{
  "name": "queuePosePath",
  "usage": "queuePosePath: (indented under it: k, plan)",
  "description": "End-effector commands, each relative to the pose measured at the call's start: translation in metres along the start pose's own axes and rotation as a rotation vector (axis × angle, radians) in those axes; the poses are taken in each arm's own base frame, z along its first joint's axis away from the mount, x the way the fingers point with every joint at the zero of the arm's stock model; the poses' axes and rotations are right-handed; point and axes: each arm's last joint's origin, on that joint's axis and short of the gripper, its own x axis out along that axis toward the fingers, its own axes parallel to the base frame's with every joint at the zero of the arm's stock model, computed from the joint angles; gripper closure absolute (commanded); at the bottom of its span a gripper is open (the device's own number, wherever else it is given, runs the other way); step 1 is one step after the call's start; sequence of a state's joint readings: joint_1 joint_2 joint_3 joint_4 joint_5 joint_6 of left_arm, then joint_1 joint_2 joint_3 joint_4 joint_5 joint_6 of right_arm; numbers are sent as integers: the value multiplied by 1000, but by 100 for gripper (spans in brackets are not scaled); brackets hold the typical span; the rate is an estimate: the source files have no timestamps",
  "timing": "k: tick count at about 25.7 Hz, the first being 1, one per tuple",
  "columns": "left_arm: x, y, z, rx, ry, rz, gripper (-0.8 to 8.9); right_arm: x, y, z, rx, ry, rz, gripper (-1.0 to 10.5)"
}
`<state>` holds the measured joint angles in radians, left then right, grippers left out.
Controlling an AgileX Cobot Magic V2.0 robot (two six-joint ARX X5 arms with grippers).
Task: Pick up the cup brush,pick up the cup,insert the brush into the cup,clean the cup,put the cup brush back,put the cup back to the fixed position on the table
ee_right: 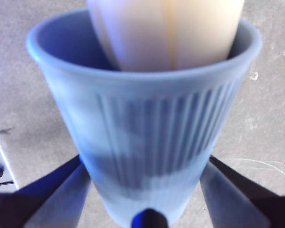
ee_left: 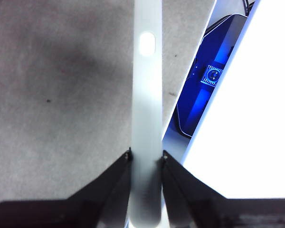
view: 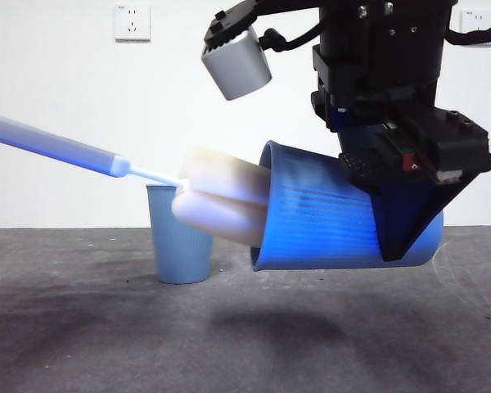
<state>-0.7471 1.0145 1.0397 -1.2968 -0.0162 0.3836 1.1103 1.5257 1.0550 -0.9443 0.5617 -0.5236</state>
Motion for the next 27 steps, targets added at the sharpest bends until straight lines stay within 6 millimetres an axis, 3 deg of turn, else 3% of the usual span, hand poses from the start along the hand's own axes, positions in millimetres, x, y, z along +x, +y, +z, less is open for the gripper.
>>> queuePosePath:
  k: [1,11,20,27]
  plan:
    - [-1,1,0,-25,-2,13,822,0,0,1,10,-3,-1,960]
    - [8,5,10,-17,-6,5,822,0,-1,2,18,-15,-9,960]
    - [28,12,34,-15,-52,-59,822,0,-2,3,27,-28,-16,960]
    - [50,15,47,0,7,-87,822,0,-3,5,37,-42,-26,960]
